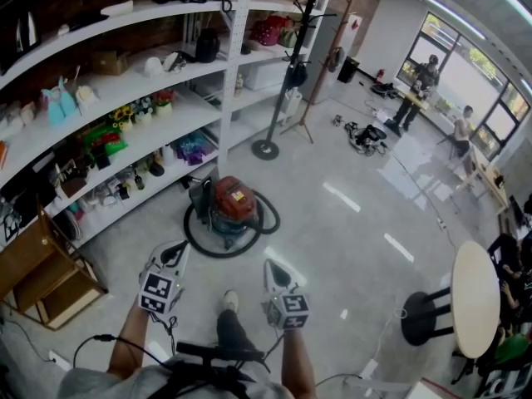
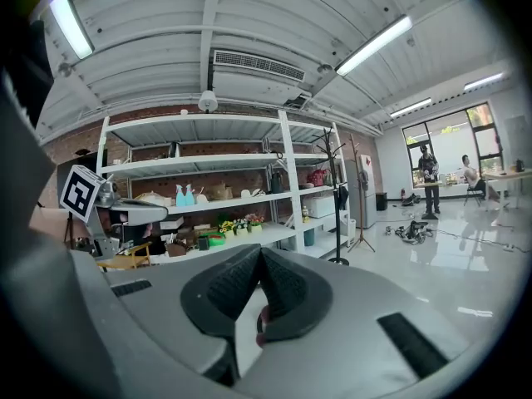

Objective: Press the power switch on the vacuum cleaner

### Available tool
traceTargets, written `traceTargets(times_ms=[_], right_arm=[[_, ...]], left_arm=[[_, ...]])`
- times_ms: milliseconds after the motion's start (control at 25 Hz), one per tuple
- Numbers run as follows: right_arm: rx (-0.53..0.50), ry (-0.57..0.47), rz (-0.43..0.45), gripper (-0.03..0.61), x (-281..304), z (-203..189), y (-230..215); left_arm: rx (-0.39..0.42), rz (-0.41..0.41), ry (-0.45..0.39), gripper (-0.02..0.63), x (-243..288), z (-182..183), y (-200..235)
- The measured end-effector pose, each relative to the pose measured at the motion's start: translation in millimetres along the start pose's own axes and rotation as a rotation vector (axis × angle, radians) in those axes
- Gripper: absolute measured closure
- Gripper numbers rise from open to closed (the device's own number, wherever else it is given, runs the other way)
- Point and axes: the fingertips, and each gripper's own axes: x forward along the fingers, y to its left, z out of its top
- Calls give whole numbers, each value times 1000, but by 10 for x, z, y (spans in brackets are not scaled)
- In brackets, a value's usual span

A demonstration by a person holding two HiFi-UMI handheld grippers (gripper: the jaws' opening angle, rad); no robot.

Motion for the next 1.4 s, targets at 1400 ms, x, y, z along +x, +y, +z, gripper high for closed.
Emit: traceTargets(times_ms=[1400], right_arm=[[74,123,78,566,2551,271,-1579]], left_arm=[[-51,66,84,606,2595,110,1092]])
